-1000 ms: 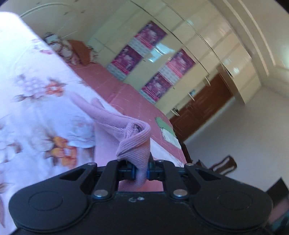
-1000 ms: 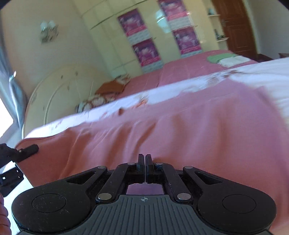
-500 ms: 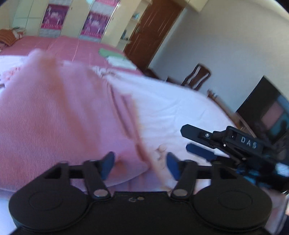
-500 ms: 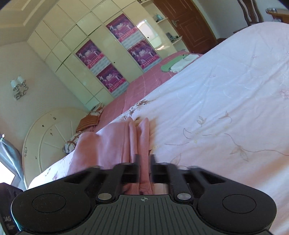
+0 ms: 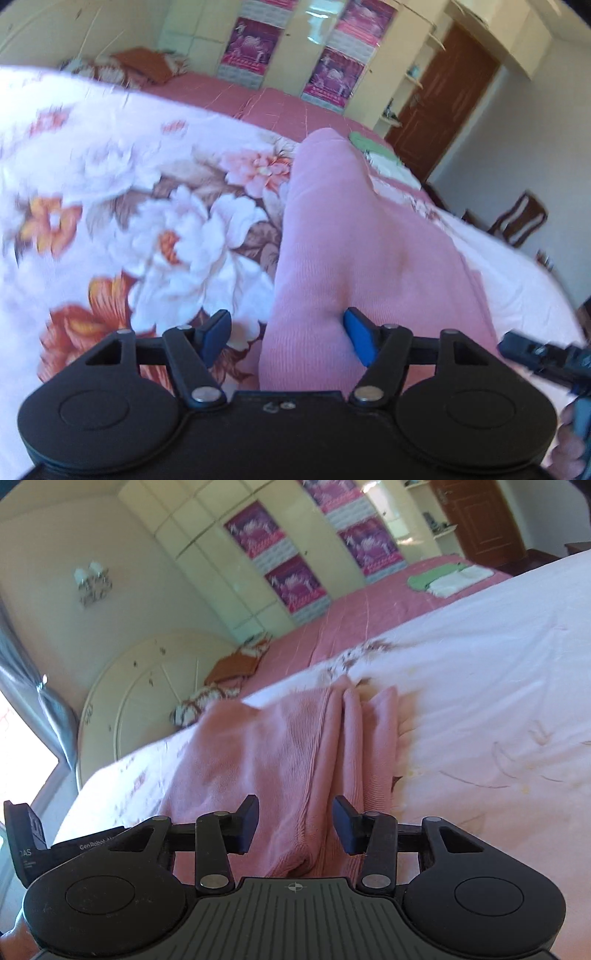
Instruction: Fold small clothes
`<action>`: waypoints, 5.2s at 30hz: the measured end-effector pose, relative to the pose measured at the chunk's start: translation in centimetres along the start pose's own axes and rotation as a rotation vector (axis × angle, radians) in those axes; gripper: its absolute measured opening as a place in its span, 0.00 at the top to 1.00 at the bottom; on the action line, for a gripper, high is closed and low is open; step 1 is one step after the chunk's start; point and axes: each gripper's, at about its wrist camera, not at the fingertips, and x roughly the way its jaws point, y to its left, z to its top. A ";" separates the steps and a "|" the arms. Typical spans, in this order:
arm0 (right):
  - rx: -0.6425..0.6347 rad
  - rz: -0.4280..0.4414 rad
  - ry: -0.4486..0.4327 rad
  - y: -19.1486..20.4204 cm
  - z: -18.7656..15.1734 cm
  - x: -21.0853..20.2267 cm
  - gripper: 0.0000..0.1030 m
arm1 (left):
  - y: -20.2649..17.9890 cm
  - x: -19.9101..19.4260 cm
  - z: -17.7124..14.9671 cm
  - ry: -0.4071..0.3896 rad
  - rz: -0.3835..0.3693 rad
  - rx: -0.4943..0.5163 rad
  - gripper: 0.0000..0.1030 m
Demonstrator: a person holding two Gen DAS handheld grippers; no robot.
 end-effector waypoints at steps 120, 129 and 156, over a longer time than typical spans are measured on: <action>-0.085 -0.160 0.061 -3.5 3.1 0.1 0.71 | -2.2 0.9 3.2 0.105 -0.103 0.299 0.19; 0.120 0.049 0.141 -5.8 0.7 -2.5 0.34 | 0.2 1.5 2.8 0.189 -0.229 0.114 0.26; -0.060 -0.067 0.192 -1.4 2.5 4.3 0.75 | -5.2 5.1 3.6 0.227 -0.164 0.275 0.55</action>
